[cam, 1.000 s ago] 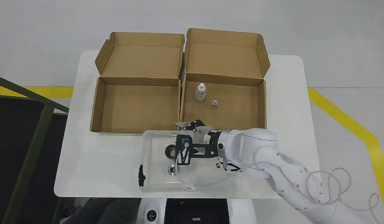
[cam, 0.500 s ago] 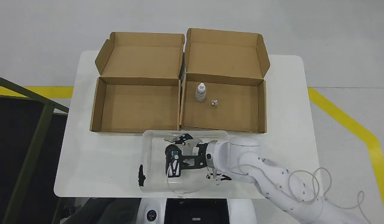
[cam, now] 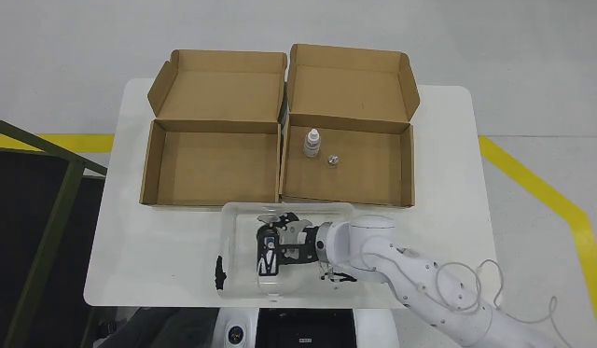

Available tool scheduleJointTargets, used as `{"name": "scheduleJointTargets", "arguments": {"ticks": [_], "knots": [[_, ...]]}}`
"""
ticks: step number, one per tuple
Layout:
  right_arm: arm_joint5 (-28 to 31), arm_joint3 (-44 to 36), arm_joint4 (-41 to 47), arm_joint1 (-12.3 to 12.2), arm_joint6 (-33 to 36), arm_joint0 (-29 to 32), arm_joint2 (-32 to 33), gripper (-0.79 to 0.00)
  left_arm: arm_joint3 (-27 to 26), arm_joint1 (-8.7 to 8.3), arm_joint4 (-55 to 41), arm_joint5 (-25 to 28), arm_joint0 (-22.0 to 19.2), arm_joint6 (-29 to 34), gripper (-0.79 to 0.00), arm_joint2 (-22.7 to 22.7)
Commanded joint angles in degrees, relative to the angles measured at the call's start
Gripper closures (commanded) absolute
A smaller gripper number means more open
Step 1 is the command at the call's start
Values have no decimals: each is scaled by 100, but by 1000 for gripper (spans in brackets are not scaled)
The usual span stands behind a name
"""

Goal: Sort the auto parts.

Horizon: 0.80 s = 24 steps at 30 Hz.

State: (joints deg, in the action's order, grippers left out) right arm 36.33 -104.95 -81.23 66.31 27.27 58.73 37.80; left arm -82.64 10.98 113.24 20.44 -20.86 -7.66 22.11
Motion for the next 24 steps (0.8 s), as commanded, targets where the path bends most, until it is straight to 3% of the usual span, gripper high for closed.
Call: {"name": "scheduleJointTargets", "arguments": {"ticks": [1, 24], "knots": [[11, 39, -13, 5, -6, 7, 13, -520, 0, 0, 0, 0, 0, 0, -785, 0], [1, 844, -8, 267, -324, -285, -225, -489, 0, 0, 0, 0, 0, 0, -785, 0]]}}
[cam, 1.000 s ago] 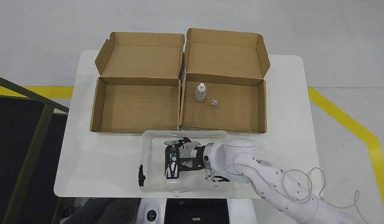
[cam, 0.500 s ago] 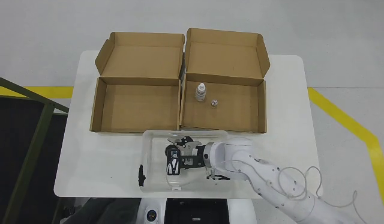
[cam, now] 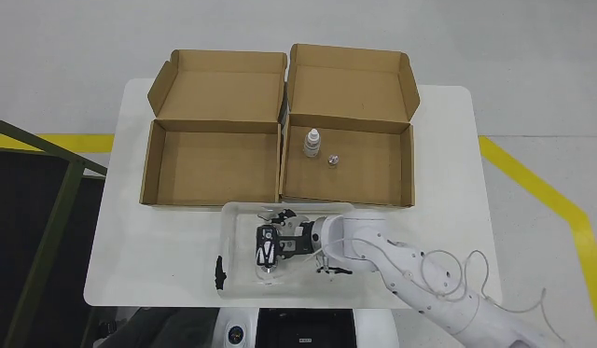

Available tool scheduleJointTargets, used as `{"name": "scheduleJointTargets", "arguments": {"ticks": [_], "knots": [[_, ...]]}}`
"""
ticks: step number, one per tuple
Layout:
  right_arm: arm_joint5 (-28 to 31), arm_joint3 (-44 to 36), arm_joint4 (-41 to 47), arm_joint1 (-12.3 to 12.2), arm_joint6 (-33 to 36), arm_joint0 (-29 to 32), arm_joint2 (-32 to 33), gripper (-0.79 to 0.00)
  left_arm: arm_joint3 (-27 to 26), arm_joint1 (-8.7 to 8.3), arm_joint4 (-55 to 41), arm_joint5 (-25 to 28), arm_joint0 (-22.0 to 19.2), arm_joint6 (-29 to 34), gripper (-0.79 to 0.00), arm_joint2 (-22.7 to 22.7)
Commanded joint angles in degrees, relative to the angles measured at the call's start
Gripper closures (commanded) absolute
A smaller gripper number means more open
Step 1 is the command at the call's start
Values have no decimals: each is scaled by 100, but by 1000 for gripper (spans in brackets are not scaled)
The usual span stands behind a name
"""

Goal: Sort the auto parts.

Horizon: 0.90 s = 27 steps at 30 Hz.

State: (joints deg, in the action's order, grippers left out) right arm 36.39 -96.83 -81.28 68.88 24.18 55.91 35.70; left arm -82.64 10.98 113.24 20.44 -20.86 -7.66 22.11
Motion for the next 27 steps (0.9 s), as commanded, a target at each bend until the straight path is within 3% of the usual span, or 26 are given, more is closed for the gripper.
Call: {"name": "scheduleJointTargets", "arguments": {"ticks": [1, 9, 13, 21, 27], "knots": [[-7, 64, -6, 23, -31, -4, -32, -489, 0, 0, 0, 0, 0, 0, -785, 0], [21, 246, 0, 88, -113, -18, -66, -446, 0, 0, 0, 0, 0, 0, -785, 0], [58, 297, 37, 109, -180, -25, -42, -342, 0, 0, 0, 0, 0, 0, -785, 0], [253, 97, 77, 108, -299, 6, 63, -9, 0, 0, 0, 0, 0, 0, -785, 0], [337, -136, 139, 88, -395, 71, 199, 0, 0, 0, 0, 0, 0, 0, -785, 0]]}}
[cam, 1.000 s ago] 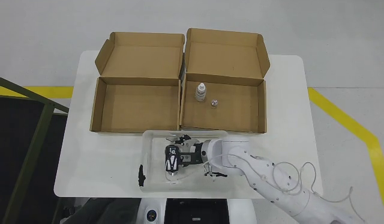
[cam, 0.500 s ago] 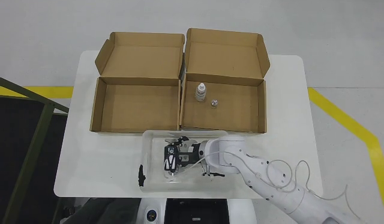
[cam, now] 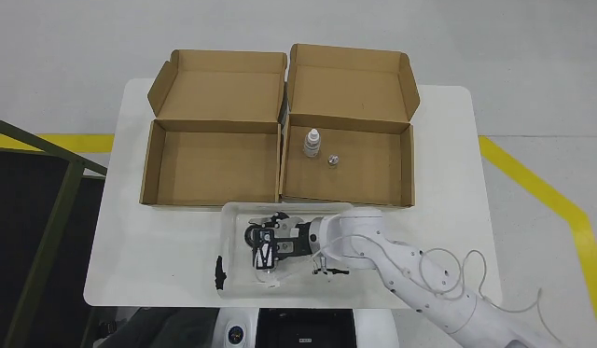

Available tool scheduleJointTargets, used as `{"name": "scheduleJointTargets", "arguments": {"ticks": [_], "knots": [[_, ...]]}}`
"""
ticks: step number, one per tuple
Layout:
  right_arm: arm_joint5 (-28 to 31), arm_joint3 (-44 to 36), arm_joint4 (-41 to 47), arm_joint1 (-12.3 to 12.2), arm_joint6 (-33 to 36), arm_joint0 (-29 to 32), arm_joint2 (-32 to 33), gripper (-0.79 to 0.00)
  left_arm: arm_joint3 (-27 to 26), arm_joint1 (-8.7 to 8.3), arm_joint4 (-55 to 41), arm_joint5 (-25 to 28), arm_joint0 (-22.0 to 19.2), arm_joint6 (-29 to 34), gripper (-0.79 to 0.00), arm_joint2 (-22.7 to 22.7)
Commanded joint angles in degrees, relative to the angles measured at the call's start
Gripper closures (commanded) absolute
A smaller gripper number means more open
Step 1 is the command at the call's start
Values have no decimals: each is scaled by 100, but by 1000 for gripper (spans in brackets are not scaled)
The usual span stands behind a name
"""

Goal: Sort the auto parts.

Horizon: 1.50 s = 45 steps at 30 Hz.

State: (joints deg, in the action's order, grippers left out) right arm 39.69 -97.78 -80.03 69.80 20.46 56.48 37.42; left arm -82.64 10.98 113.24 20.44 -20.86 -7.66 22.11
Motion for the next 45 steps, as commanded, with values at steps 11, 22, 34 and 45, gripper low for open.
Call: {"name": "scheduleJointTargets", "arguments": {"ticks": [11, 22, 34, 45], "knots": [[-62, -578, 200, -77, -258, 239, 454, 0, 0, 0, 0, 0, 0, 0, -785, 0], [-123, -756, 402, -83, -496, 242, 747, 0, 0, 0, 0, 0, 0, 0, -785, 0], [-208, -194, 665, 42, -763, -196, 777, 0, 0, 0, 0, 0, 0, 0, -785, 0], [-456, 536, 753, 251, -789, -762, 561, 0, 0, 0, 0, 0, 0, 0, -785, 0]]}}
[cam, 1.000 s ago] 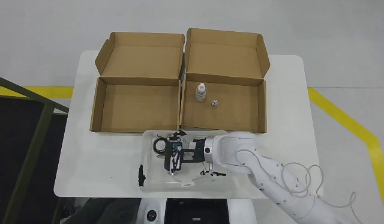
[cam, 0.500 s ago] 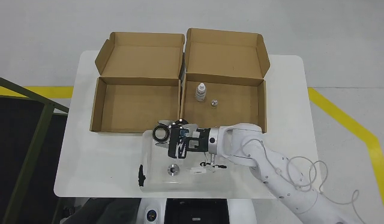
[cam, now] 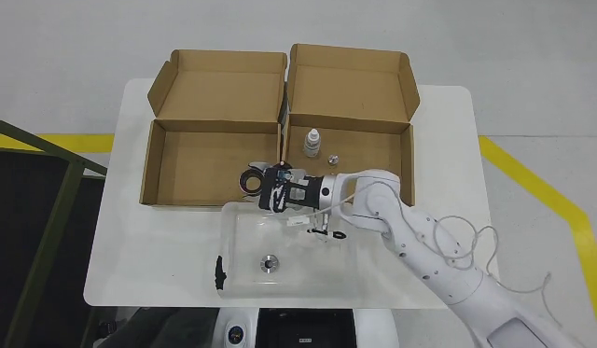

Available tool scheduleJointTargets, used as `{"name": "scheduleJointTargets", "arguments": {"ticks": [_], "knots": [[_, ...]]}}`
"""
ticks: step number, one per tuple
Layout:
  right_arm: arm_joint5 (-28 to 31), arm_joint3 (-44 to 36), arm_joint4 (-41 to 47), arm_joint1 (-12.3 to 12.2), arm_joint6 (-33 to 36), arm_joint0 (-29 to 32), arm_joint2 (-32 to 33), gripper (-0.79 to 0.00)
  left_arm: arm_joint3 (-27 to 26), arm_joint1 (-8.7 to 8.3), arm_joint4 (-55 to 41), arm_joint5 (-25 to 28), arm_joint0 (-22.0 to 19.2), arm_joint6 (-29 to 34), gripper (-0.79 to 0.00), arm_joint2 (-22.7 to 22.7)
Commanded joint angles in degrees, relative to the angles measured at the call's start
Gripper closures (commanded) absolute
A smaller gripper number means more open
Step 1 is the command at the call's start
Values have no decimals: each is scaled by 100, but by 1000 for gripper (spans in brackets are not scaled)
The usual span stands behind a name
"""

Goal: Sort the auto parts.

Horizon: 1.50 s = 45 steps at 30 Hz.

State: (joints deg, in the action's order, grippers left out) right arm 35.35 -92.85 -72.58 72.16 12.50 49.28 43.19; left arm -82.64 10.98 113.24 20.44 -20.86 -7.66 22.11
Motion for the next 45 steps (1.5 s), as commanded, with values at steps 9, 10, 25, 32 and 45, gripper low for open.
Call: {"name": "scheduleJointTargets", "arguments": {"ticks": [9, 10, 25, 32, 45], "knots": [[-411, 451, 23, 208, 181, -438, -192, 0, 0, 0, 0, 0, 0, 0, -785, 0], [-471, 492, 19, 230, 207, -476, -209, 0, 0, 0, 0, 0, 0, 0, -785, 0], [-922, 1494, -191, 573, 424, -1033, -549, 0, 0, 0, 0, 0, 0, 0, -785, 0], [-1095, 1772, -307, 728, 480, -1170, -699, 0, 0, 0, 0, 0, 0, 0, -785, 0], [-1279, 2182, -662, 992, 753, -1416, -924, -74, 0, 0, 0, 0, 0, 0, -785, 0]]}}
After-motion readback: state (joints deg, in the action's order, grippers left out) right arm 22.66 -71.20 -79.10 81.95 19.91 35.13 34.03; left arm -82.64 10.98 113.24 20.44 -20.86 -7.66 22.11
